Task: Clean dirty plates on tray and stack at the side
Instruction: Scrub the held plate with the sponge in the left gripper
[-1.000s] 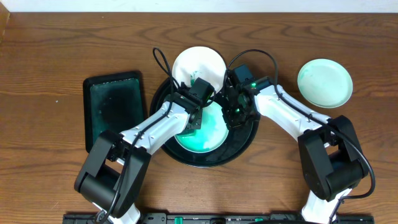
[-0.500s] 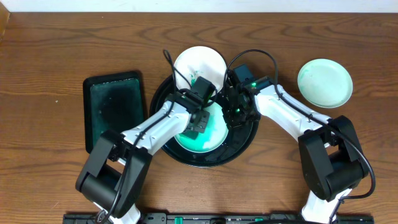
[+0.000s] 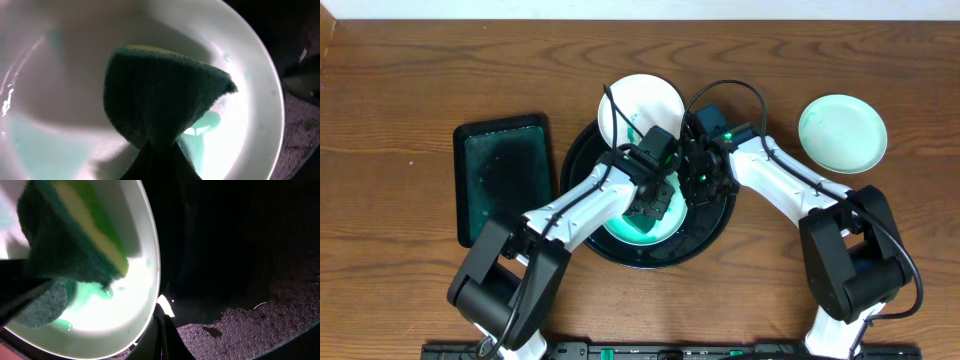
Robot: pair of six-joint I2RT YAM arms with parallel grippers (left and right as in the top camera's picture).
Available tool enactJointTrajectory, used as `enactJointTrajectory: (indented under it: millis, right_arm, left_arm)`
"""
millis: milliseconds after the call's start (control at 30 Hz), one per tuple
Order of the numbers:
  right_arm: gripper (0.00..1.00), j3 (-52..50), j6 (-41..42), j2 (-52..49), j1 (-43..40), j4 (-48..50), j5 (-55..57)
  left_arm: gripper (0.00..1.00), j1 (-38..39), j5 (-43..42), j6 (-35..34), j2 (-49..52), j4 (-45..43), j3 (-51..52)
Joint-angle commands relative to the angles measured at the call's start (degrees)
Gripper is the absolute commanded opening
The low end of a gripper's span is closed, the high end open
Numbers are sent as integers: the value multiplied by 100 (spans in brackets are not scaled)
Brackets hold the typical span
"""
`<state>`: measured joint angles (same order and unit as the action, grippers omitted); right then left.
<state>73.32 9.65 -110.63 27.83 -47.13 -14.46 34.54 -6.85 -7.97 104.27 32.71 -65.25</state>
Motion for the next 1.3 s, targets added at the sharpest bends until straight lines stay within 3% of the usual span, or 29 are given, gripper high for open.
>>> enactJointTrajectory:
  millis: [0,67,233,367,500,700,800,1267]
  right_arm:
    - [1,2,-4,-35,35,-7,52]
    - [1,2,-7,-35,35,-4,57]
    - [1,2,-4,-35,35,28,50]
    - [12,4,-7,-35,35,92,52]
    - [34,15,-31,-33,28,114,52]
    - [36,17,-138,-33,31,295,-127]
    - [44,17,-153,-33,35,501,-402]
    - [43,-4,103,-612,57,1086,-826]
  left_arm:
    - [7,-278,195,-660,92,-15,-326]
    - [7,-444,68,-1012,50,107,-498]
    - [7,-588,-140,-1034,-225,247,-721]
    - [7,-588,-81,-1040,-542,367,-721]
    - [7,-588,557,-1209,-922,723,-721]
    - [7,-597,1217,-1204,-1202,1307,-721]
    - [7,-625,1228,-1207,-1141,1419,-719]
    - [7,-636,1228,-1207,-1084,1438,-719]
